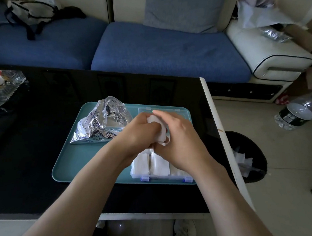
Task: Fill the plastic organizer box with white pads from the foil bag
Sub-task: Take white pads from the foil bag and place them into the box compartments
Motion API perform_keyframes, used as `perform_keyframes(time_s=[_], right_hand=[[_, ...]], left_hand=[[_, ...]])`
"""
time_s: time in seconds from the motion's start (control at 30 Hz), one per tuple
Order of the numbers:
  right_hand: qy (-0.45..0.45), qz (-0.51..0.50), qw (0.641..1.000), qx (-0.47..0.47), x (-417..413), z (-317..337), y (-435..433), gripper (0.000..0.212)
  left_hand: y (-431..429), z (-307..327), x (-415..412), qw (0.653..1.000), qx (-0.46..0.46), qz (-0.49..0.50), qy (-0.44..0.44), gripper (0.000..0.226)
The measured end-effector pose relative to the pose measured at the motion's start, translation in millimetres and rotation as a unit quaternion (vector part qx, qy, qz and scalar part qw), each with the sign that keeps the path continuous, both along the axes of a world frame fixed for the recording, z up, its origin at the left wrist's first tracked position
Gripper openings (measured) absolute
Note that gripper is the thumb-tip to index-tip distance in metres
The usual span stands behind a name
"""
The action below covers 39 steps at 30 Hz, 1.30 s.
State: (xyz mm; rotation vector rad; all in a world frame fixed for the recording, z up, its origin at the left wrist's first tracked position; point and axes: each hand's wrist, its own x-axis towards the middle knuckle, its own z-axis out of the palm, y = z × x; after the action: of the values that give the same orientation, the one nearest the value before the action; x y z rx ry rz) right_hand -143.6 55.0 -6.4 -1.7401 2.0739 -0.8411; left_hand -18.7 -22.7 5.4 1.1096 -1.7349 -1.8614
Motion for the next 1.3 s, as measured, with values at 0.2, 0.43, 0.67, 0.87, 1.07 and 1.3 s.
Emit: perform_keyframes(time_s=[0.2,0.43,0.67,0.87,1.07,1.3], right_hand=[[0.011,-0.003,1.000,-0.003,-6,1,7,0.074],[-0.091,0.006,0.996,0.022,-21,4,20,0.088],[-0.280,-0.081,0.956,0.011,-34,5,24,0.025],[-0.206,-0.171,0.963,0.037,-60,-15,35,0.030],[-0.085,-0.164,0.975,0.121,-69,-36,46,0.032],[0.023,-0.118,0.985,0.121,-61,-38,49,0.025]], left_hand=[[0,-4,-4,0.998,0.005,-0.042,-0.036,0.025],[3,-9,-6,0.996,0.047,-0.062,-0.046,0.038],[11,-12,-12,0.994,0.088,-0.067,-0.020,0.036],[8,-27,-6,0.902,-0.362,-0.096,-0.212,0.024],[22,-39,-7,0.837,-0.422,-0.270,-0.222,0.022],[28,-46,-8,0.812,-0.406,-0.303,-0.290,0.042]])
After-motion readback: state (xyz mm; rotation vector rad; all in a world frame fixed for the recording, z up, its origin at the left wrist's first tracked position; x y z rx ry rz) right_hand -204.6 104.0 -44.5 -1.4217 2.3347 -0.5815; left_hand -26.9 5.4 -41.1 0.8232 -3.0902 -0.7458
